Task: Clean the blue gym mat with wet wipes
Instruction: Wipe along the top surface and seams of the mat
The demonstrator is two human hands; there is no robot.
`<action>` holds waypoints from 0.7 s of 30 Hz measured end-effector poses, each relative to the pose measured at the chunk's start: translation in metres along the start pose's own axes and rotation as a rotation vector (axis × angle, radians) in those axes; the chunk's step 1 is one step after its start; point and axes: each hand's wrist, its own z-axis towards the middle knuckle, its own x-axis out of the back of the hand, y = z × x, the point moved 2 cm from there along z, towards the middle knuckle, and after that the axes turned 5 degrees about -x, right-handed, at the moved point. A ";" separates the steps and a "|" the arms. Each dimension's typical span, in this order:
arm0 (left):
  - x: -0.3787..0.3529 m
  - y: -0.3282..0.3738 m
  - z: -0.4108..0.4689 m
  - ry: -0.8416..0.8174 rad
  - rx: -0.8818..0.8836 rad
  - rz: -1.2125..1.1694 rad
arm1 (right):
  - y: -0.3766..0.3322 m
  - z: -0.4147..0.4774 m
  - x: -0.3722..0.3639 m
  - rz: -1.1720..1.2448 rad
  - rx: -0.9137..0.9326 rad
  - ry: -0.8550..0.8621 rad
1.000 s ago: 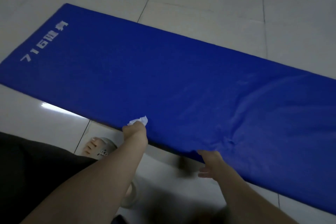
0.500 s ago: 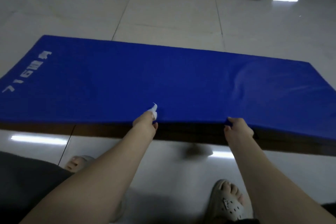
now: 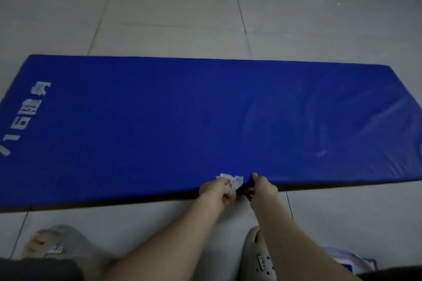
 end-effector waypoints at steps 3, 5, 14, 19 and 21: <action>0.018 -0.015 -0.001 -0.101 0.122 -0.004 | 0.003 0.008 0.011 -0.072 0.061 0.138; 0.031 -0.022 0.000 -0.130 0.164 0.022 | 0.003 0.016 0.019 -0.114 0.050 0.178; 0.071 -0.025 0.013 -0.044 0.109 0.097 | 0.025 0.021 0.006 -0.166 -0.145 0.034; 0.073 -0.027 0.006 -0.062 0.109 0.179 | 0.027 0.014 0.014 -0.208 -0.182 0.071; 0.071 -0.024 0.004 -0.048 0.098 0.219 | 0.032 0.007 0.013 -0.343 -0.023 0.068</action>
